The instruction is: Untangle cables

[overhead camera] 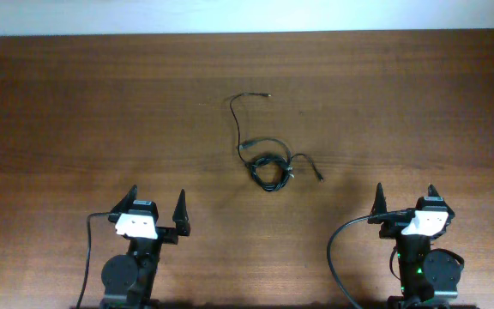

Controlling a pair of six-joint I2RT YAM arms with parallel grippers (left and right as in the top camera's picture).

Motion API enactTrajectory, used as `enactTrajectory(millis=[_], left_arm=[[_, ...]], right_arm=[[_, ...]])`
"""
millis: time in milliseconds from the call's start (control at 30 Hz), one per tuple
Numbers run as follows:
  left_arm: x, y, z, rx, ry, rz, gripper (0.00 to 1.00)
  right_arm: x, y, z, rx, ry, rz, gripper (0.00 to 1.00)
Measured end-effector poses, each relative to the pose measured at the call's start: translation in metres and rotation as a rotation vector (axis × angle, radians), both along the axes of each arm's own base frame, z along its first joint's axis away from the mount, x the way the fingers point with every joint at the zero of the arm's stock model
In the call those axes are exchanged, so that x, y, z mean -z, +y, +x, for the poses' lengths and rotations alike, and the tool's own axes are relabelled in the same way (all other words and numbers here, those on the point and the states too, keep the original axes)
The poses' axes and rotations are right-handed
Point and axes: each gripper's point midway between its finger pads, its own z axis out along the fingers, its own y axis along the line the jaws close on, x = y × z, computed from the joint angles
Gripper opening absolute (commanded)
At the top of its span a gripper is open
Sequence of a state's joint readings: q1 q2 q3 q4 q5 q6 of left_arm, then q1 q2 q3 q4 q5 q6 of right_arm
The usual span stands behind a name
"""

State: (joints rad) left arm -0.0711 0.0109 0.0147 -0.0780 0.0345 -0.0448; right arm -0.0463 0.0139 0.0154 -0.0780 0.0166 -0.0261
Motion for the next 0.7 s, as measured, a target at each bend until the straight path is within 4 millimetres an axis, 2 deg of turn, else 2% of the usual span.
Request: enactTrajectory(millis=[700], left_arm=[[0.0000, 0.0000, 0.0000, 0.000, 0.000, 0.000, 0.99]], right_arm=[[0.0000, 0.0000, 0.0000, 0.000, 0.000, 0.000, 0.99]])
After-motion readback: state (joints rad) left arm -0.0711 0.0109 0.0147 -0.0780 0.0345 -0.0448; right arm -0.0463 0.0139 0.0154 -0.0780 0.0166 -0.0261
